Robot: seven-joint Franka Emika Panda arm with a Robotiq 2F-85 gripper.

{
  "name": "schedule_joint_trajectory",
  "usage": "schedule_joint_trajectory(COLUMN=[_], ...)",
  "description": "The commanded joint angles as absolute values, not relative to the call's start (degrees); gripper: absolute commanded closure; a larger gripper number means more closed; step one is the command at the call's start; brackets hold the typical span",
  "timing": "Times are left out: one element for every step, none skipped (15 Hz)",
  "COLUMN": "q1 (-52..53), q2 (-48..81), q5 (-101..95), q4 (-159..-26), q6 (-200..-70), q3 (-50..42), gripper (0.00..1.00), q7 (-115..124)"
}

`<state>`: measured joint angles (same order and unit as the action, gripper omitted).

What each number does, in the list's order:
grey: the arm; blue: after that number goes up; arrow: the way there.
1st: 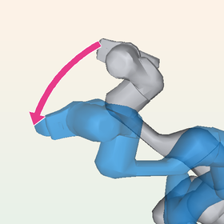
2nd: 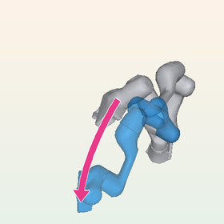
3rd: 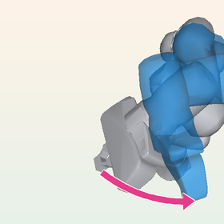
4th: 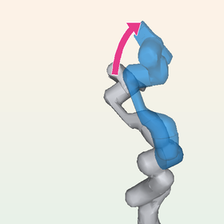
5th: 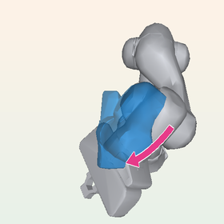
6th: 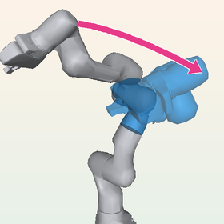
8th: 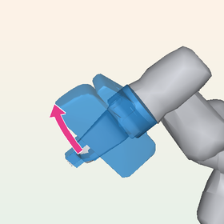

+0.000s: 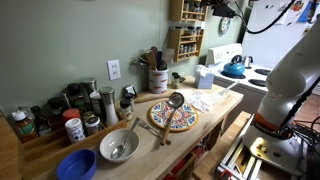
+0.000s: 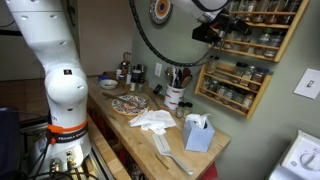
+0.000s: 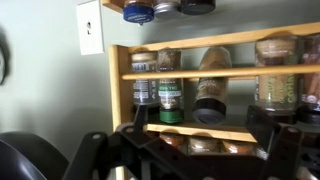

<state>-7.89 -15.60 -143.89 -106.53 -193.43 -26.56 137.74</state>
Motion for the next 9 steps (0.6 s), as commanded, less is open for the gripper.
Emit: schedule_joint_trajectory(q1=[-1.06, -0.36, 0.6, 1.22, 1.48, -7.13, -8.1, -10.24, -11.91], q2=[-14.06, -12.18, -10.68, -8.72, -6.75, -3.68, -1.46, 0.7, 2.35], q5=[-143.88, -143.15, -141.96, -140.85, -139.75, -133.78, -131.94, -130.52, -129.9], q4=[-100.6, -97.81, -95.4, -92.57, -89.92, -88.48, -85.87, -83.46, -81.37], q6=[-206.3, -211.09, -215.67, -220.05, -223.91, -228.22, -232.13, -235.16, -236.42], q3=[-36.42, -38.65, -40.93, -42.63, -44.02, -38.74, -38.56, -37.38, -36.08], gripper=[0.0, 0.0, 0.0, 0.0, 0.0, 0.0, 0.0, 0.0, 0.0], q7=[129.35, 127.07, 124.6, 122.76, 121.25, 116.6, 116.34, 116.53, 116.63])
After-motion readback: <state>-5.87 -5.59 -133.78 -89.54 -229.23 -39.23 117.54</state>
